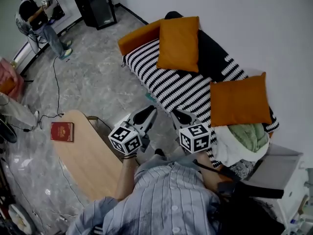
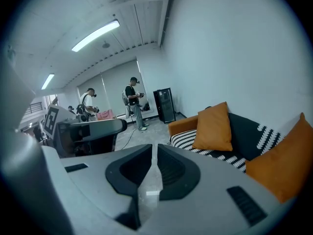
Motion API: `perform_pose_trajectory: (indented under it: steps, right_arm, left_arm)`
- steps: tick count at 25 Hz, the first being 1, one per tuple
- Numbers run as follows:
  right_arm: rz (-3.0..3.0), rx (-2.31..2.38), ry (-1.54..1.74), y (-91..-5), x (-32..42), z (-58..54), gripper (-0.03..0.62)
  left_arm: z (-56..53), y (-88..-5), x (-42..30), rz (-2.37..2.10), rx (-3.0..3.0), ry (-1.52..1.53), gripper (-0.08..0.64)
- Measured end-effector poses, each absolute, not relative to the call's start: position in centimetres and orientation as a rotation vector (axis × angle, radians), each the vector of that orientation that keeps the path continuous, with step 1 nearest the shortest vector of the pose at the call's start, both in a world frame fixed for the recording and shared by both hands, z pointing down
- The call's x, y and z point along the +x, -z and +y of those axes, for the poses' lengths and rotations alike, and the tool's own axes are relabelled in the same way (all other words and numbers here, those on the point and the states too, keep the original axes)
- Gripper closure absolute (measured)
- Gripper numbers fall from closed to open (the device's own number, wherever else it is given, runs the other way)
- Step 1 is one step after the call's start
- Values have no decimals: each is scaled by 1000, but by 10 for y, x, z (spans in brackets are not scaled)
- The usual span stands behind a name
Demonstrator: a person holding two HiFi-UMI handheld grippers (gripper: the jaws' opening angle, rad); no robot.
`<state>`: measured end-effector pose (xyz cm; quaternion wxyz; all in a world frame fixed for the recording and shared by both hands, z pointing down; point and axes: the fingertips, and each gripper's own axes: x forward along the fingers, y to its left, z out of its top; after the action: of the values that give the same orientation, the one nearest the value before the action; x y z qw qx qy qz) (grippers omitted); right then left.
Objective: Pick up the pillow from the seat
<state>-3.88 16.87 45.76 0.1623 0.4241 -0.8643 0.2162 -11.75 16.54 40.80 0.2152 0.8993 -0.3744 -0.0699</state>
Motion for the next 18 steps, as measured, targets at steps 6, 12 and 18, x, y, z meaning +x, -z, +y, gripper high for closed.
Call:
perform_pose_trajectory:
  steps: [6,12,18]
  right_arm:
    - [-2444,1203,-677,-469,-35,140,548]
    - [-2456,1126,-701,-485,-44,94,548]
    - [-2494,1056,-671,-475,-48,18,548]
  left_arm:
    - [140,-427,-120,-1042,2440,180,511]
    - [97,-441,-113,-1050,2417,162,512]
    - [30,-429,-114,-1112,2416,181,512]
